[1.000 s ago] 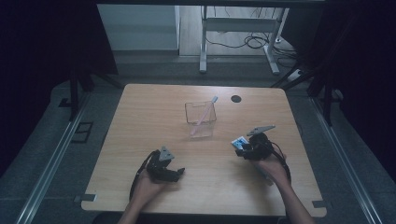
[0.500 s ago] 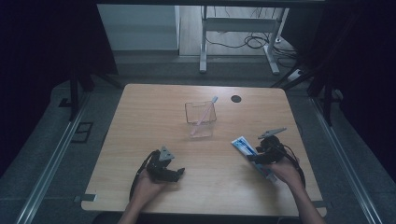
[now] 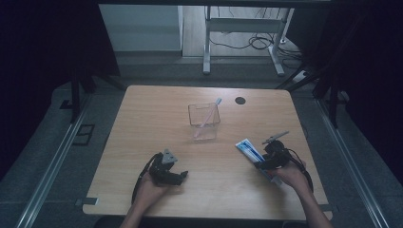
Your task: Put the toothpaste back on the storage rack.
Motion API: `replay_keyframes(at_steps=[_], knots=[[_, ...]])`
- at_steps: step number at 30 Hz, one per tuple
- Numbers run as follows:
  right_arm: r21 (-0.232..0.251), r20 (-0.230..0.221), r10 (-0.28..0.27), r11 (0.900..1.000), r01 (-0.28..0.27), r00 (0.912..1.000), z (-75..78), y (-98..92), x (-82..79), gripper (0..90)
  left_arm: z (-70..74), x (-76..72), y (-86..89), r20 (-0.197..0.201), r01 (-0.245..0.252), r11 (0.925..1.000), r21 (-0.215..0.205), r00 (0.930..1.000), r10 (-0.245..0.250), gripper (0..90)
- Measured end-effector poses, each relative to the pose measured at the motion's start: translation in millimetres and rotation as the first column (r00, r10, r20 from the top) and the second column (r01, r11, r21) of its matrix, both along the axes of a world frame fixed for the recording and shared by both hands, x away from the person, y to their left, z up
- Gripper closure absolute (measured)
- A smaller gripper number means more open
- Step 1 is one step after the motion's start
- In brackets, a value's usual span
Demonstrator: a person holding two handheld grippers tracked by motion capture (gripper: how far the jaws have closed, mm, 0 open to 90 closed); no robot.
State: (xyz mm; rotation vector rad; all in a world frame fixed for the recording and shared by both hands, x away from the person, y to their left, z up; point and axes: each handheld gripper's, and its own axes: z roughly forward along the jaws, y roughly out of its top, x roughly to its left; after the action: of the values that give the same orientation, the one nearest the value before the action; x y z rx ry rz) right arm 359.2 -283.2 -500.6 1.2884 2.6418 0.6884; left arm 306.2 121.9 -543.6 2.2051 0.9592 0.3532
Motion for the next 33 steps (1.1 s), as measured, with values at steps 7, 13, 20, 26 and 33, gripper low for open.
replay_keyframes(at_steps=[7, 13, 20, 26, 33], knots=[[-0.021, -0.027, -0.017, 1.0, 0.016, 0.9995, -4.9, 2.0, 6.6, 46.2, -0.1, 0.0, 0.0, 0.0, 0.0, 1.0, 0.0, 1.0, 0.0, 16.6], [-0.028, -0.039, -0.017, 0.999, 0.016, 0.9991, -6.9, 4.3, 8.8, 47.8, -0.1, 0.0, -0.1, 0.0, -0.001, 1.0, 0.0, 1.0, 0.001, 16.6], [-0.074, -0.073, -0.006, 0.997, 0.0, 0.9973, -0.9, 10.4, 14.4, 62.3, 0.0, 0.0, 0.0, 0.0, 0.0, 1.0, 0.0, 1.0, 0.0, 16.7], [-0.105, -0.049, 0.017, 0.994, -0.022, 0.9986, 4.3, 15.3, 9.1, 71.2, 0.0, 0.0, 0.0, 0.0, 0.0, 1.0, 0.0, 1.0, 0.0, 16.6], [-0.055, -0.049, 0.017, 0.998, -0.02, 0.9986, 4.4, 9.2, 5.4, 72.9, 0.0, 0.0, 0.0, -0.001, 0.0, 1.0, 0.0, 1.0, 0.0, 16.6]])
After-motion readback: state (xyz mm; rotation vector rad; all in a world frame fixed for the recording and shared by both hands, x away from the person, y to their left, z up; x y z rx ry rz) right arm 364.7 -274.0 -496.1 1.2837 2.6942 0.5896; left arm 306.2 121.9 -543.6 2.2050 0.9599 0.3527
